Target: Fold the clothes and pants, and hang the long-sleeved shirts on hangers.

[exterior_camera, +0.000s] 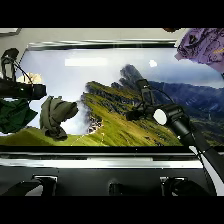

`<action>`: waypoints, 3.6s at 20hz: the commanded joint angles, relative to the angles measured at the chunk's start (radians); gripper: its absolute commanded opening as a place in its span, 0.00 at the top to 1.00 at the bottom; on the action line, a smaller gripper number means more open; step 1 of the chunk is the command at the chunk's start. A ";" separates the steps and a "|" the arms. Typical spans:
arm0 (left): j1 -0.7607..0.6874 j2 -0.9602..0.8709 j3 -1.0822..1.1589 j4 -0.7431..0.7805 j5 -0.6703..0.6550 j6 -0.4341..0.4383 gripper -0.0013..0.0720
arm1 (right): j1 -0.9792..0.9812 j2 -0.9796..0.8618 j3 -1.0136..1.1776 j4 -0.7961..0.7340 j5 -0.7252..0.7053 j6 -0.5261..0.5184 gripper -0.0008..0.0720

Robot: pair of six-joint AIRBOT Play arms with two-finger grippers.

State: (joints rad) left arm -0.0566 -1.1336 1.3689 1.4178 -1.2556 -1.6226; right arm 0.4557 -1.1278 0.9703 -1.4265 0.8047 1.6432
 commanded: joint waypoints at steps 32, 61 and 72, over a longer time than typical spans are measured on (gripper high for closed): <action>0.010 -0.434 -0.112 -0.034 0.074 0.069 0.97 | 0.001 0.014 0.001 0.020 0.100 0.002 0.94; -0.093 -0.438 0.101 -0.405 0.190 -0.120 0.05 | -0.424 0.095 -0.394 0.779 0.161 -0.208 0.41; -0.069 -0.482 0.101 -0.406 0.188 -0.121 0.06 | -0.152 -0.142 -0.396 0.814 -0.069 -0.194 0.91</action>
State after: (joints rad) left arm -0.1291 -1.5974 1.4693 1.0119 -1.0645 -1.7432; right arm 0.2741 -1.2438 0.5762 -0.6315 0.7750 1.4517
